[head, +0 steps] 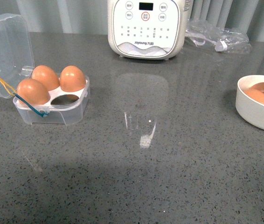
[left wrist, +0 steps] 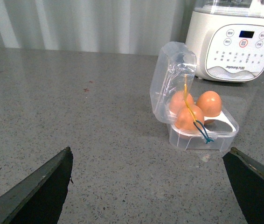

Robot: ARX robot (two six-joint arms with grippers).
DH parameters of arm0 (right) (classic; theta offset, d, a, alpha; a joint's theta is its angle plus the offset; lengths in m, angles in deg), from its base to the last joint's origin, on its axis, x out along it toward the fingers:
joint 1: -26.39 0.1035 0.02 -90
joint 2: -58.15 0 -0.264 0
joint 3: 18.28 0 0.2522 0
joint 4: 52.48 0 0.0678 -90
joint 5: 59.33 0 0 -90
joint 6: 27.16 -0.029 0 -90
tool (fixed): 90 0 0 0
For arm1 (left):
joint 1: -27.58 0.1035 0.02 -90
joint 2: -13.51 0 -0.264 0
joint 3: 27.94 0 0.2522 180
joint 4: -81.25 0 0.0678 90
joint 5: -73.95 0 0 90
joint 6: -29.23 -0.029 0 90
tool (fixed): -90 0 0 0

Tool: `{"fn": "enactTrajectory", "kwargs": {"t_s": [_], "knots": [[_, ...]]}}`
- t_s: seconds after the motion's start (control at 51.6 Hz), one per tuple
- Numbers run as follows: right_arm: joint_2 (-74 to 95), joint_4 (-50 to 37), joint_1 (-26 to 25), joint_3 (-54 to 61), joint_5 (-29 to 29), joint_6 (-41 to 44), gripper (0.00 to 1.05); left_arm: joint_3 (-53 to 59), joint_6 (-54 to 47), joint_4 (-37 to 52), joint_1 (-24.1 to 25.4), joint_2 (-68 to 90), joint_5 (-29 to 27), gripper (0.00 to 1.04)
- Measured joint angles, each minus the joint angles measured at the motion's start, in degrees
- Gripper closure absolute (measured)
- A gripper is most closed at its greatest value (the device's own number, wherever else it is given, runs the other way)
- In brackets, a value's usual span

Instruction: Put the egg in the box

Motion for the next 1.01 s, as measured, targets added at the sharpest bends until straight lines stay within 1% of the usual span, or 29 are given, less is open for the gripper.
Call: {"fn": "enactTrajectory", "kwargs": {"t_s": [0.446, 0.484, 0.504, 0.542, 0.562, 0.639, 0.736, 0.852, 1.007], "knots": [[0.0, 0.0, 0.0, 0.0, 0.0, 0.0, 0.07, 0.0, 0.0, 0.0, 0.0, 0.0, 0.0, 0.07], [0.9, 1.8, 0.7, -0.6, 2.4, -1.6, 0.07, 0.0, 0.0, 0.0, 0.0, 0.0, 0.0, 0.07], [3.1, 4.5, 1.1, -2.1, 6.1, -5.0, 0.07, 0.0, 0.0, 0.0, 0.0, 0.0, 0.0, 0.07], [8.5, 3.6, 1.1, -3.9, 9.2, -10.2, 0.07, 0.0, 0.0, 0.0, 0.0, 0.0, 0.0, 0.07], [10.6, 2.4, 0.9, -4.6, 9.2, -11.3, 0.07, 0.0, 0.0, 0.0, 0.0, 0.0, 0.0, 0.07], [17.6, -2.9, -0.6, -7.5, 5.5, -13.4, 0.07, 0.0, 0.0, 0.0, 0.0, 0.0, 0.0, 0.07], [28.4, -9.7, -2.7, -12.2, 0.5, -11.6, 0.07, 0.0, 0.0, 0.0, 0.0, 0.0, 0.0, 0.07], [37.5, -13.5, -2.9, -15.6, -1.2, -8.5, 0.07, 0.0, 0.0, 0.0, 0.0, 0.0, 0.0, 0.07], [48.8, -15.2, 0.0, -18.6, -1.6, -1.6, 0.07, 0.0, 0.0, 0.0, 0.0, 0.0, 0.0, 0.07]]}}
